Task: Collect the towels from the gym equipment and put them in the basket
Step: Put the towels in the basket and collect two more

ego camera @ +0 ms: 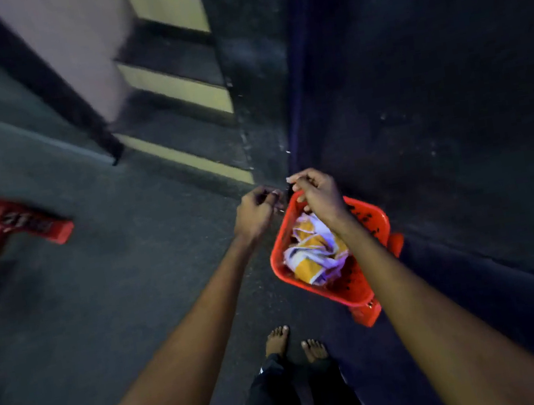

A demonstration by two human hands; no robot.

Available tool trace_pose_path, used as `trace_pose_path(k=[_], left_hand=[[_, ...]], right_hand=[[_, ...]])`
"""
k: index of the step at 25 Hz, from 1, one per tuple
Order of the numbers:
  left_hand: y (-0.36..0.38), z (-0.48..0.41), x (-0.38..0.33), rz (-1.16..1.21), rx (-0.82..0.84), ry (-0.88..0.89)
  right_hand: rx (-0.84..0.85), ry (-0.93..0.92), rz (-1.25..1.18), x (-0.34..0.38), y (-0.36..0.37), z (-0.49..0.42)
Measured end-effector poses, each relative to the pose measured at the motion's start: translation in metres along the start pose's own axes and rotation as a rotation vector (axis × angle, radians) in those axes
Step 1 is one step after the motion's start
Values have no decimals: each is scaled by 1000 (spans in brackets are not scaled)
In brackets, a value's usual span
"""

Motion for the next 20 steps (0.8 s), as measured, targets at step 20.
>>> trace_pose_path(k=[20], left_hand=[[-639,542,21,103,-1470,-80]], right_hand=[[1187,-726,-80,394,452,530]])
Point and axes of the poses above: each hand's wrist, its own z-axis away from the middle knuckle, its own y-axis out of the palm, x = y × z, the point moved 7 cm from there along -z, towards the middle knuckle, and after that the axes turned 9 degrees about -x, right-handed, at the moved point
